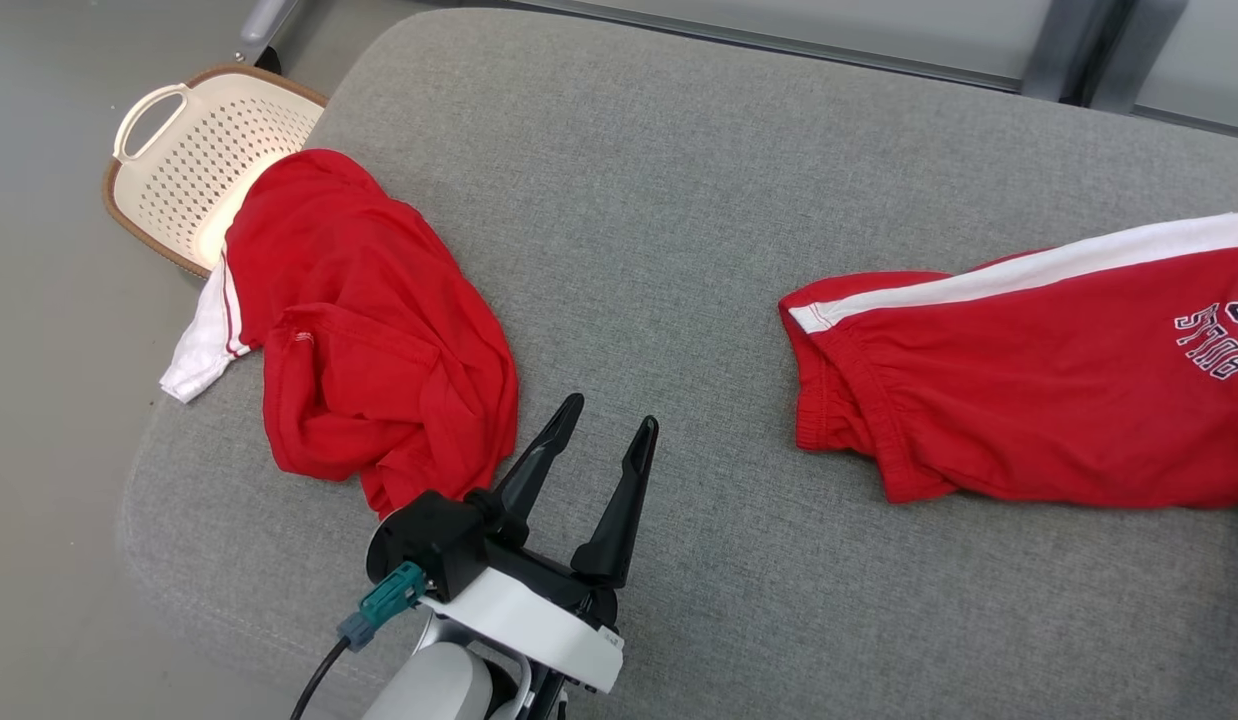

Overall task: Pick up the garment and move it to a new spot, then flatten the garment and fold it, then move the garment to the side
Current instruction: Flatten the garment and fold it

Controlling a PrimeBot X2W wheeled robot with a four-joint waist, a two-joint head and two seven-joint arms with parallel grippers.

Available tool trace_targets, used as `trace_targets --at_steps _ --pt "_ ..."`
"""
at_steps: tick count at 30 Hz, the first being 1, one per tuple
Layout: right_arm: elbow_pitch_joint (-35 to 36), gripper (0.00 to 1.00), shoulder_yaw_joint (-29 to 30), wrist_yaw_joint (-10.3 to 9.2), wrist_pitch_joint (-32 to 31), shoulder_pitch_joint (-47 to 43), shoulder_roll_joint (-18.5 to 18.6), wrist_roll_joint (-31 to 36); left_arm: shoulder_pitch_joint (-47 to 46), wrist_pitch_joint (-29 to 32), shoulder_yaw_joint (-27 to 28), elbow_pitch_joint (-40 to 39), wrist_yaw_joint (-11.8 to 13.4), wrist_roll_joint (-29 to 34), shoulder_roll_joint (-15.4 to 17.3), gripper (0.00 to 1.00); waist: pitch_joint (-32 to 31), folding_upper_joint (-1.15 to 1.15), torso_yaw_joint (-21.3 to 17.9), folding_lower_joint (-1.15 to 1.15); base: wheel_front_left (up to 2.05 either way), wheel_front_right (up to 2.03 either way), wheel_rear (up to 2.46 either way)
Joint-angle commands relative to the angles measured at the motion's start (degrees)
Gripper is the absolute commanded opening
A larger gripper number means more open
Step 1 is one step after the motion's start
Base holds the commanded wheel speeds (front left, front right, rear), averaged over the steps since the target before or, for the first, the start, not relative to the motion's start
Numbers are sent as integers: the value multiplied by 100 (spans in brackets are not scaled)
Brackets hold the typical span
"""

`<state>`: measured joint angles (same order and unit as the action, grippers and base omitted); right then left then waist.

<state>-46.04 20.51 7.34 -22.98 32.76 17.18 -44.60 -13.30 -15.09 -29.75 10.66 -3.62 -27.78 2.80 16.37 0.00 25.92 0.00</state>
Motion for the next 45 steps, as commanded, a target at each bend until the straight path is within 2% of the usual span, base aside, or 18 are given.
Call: trace_targets --at_steps 1,2,3,4,13,22,29,34,40,45 --pt "-362 100 -103 26 -204 -127 -438 12 -81 -10 3 -18 42 -33 20 100 29 0 16 0 0 0 0" --pt "-386 100 -99 26 -225 -87 -449 44 -91 -10 -1 -15 37 -42 19 100 42 0 20 0 0 0 0" --pt "-400 37 -94 26 -235 -63 -456 71 -100 -10 -4 -13 43 -46 19 100 51 0 24 0 0 0 0" --pt "-401 0 -90 24 -235 -35 -461 104 -106 -10 -7 -9 48 -44 20 100 57 0 25 0 0 0 0" --pt "-19 0 114 7 354 -101 -480 25 -133 -10 23 76 64 -17 20 100 -11 0 -168 0 0 0 0" --pt "478 0 375 1 974 -557 -586 -518 -110 -10 118 203 -7 116 20 100 -274 0 -666 0 0 0 0" --pt "793 0 637 8 1523 -1153 -452 -816 -48 -10 179 304 -64 197 23 100 -499 0 -1039 0 0 0 0" --pt "764 0 788 15 2093 -1471 -307 -583 81 -10 256 372 -83 239 21 100 -661 0 -1238 0 0 0 0" --pt "866 0 472 15 2361 -1289 -345 -314 86 -10 239 424 -139 252 21 100 -743 0 -1264 0 0 0 0" --pt "1242 0 82 15 2241 -1245 -520 -577 116 -10 215 407 -189 200 21 100 -835 0 -1203 0 0 0 0"
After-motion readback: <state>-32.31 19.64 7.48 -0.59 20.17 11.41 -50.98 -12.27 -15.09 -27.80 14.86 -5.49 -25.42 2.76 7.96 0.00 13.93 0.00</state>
